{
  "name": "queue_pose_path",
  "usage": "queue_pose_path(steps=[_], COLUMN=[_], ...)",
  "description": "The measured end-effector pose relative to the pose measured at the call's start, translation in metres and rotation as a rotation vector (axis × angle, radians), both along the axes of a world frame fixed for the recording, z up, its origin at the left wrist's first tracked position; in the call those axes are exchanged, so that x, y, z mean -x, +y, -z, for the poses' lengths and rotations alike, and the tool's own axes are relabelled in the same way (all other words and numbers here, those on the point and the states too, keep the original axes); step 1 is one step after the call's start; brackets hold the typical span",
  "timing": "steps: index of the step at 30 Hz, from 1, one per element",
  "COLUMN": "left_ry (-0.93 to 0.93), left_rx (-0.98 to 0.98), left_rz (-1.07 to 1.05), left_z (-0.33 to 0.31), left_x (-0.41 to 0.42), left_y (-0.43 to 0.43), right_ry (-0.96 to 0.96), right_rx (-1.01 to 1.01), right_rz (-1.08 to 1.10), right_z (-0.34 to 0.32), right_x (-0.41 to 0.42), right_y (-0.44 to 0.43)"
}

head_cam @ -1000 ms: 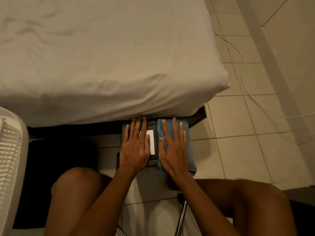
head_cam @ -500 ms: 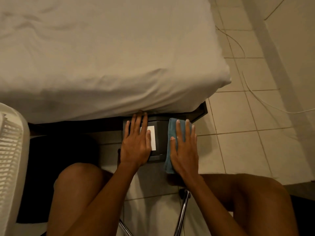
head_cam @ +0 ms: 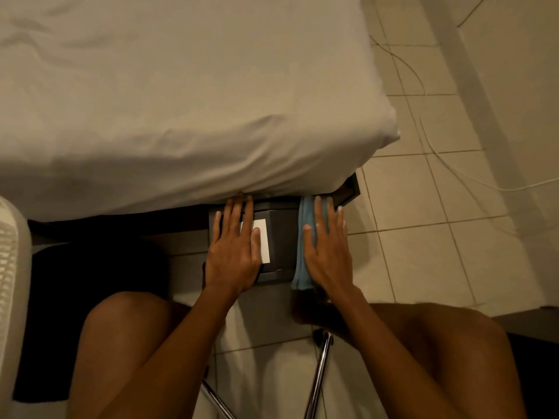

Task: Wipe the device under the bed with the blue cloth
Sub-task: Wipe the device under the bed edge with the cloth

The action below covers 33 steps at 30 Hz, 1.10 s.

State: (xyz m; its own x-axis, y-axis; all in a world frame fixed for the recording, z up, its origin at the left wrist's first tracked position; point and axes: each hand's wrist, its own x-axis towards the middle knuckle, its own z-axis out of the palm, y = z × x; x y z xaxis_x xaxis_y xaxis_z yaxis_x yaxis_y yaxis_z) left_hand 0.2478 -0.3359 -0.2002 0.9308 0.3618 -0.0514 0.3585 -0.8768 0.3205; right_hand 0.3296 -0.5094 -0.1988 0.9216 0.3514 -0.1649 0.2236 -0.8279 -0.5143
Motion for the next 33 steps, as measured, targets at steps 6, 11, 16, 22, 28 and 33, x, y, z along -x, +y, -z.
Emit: queue_pose_path(steps=[6, 11, 16, 22, 28, 33], left_ry=[-0.002, -0.011, -0.018, -0.045, -0.033, -0.022], left_rx=[-0.007, -0.001, 0.007, 0.015, 0.043, 0.024], left_rz=[-0.001, -0.003, 0.01, 0.003, -0.002, 0.002], left_z=[-0.001, -0.001, -0.003, 0.002, 0.001, 0.002], left_x=[-0.001, -0.001, -0.002, -0.003, -0.003, -0.002], left_y=[0.003, -0.001, 0.001, 0.0, 0.001, -0.001], right_ry=[-0.101, -0.087, -0.145, -0.153, -0.181, -0.111], right_rx=[0.085, 0.105, 0.19, 0.175, 0.202, 0.153], right_rz=[0.039, -0.029, 0.046, -0.045, -0.039, -0.052], right_z=[-0.004, 0.002, -0.005, 0.0, -0.001, 0.0], right_x=[0.052, 0.013, 0.055, 0.017, 0.062, 0.022], right_y=[0.006, 0.007, 0.022, 0.032, 0.037, 0.016])
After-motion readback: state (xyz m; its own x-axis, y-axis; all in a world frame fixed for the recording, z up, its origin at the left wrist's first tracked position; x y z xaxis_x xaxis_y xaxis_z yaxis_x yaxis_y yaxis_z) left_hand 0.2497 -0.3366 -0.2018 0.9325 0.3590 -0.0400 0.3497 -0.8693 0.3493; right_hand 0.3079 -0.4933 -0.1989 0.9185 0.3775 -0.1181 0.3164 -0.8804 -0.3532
